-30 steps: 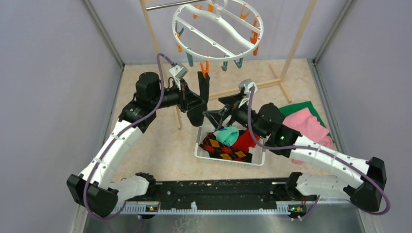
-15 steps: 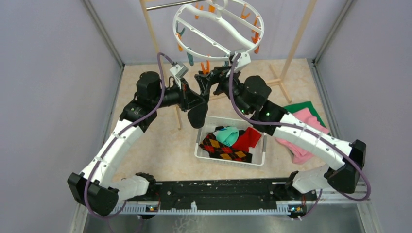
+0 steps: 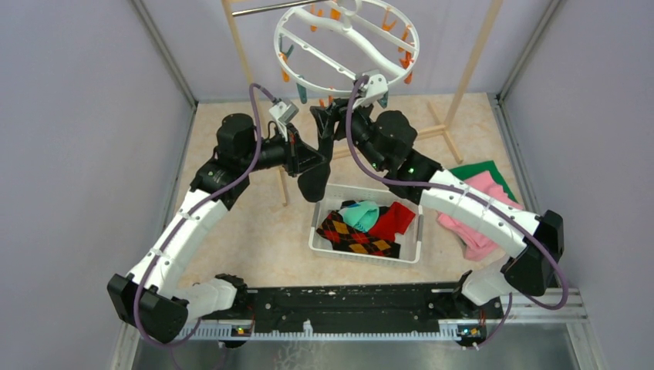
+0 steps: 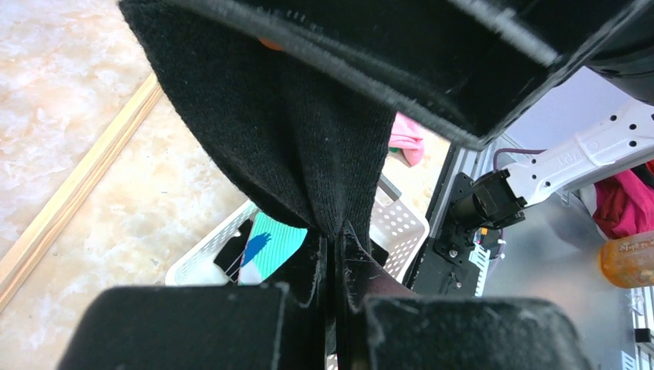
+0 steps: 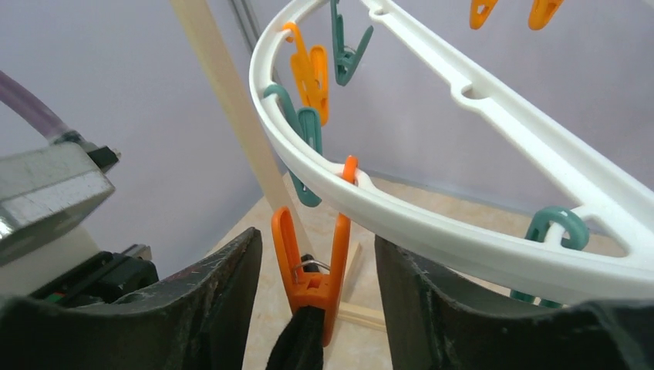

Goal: Remove the socks clipped to the hanger

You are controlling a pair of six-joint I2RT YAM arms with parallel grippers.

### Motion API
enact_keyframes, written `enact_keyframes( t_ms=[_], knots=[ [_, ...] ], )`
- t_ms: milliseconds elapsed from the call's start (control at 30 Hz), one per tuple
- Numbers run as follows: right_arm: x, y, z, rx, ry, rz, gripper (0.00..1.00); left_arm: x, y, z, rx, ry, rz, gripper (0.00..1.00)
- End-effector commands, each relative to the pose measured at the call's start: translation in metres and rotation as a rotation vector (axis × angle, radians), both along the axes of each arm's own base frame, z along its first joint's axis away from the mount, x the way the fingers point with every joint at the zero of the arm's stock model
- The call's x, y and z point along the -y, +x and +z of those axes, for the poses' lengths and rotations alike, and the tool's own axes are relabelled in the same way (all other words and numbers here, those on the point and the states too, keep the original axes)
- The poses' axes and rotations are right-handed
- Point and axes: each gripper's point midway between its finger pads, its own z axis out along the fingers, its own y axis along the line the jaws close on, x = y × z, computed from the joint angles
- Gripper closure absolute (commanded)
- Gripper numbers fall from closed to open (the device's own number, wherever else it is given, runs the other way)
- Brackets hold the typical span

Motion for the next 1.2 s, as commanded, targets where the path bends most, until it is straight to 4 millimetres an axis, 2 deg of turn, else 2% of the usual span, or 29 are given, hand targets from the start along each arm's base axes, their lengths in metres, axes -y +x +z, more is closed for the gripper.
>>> enact_keyframes(
  t_ms=[0, 300, 333, 567, 600, 800, 967, 1067, 1133, 1167],
  knots=[
    [0.002, 0.000, 0.039, 0.091, 0.095, 0.006, 0.49, 0.000, 0.004, 0.007, 0.044, -0.018, 0.014, 1.00],
    [0.001, -0.002, 0.042, 0.109, 0.133, 0.017, 0.55, -0.003, 0.010, 0.001, 0.040, 0.005, 0.046, 1.00],
    [0.002, -0.001, 0.041, 0.107, 0.136, 0.014, 0.58, -0.003, 0.010, 0.002, 0.041, 0.004, 0.046, 1.00],
    [0.000, -0.001, 0.041, 0.109, 0.154, 0.022, 0.97, -0.004, 0.011, -0.001, 0.039, 0.011, 0.055, 1.00],
    [0.000, 0.000, 0.041, 0.107, 0.153, 0.021, 1.00, -0.004, 0.011, -0.001, 0.038, 0.012, 0.055, 1.00],
    [0.003, -0.001, 0.037, 0.096, 0.150, 0.022, 1.00, -0.005, 0.011, -0.016, 0.016, 0.043, 0.054, 1.00],
    [0.007, -0.003, 0.027, 0.077, 0.135, 0.022, 0.99, 0.000, -0.009, -0.055, -0.042, 0.111, -0.012, 1.00],
    [0.008, -0.007, 0.012, 0.033, 0.106, 0.042, 0.78, 0.002, -0.013, -0.074, -0.065, 0.157, -0.015, 1.00],
    [0.008, -0.012, -0.002, -0.005, 0.067, 0.067, 0.66, 0.005, -0.013, -0.075, -0.045, 0.168, -0.030, 1.00],
    [0.011, -0.015, -0.010, -0.017, 0.054, 0.071, 0.56, 0.007, -0.013, -0.074, -0.038, 0.172, -0.043, 1.00]
  ],
)
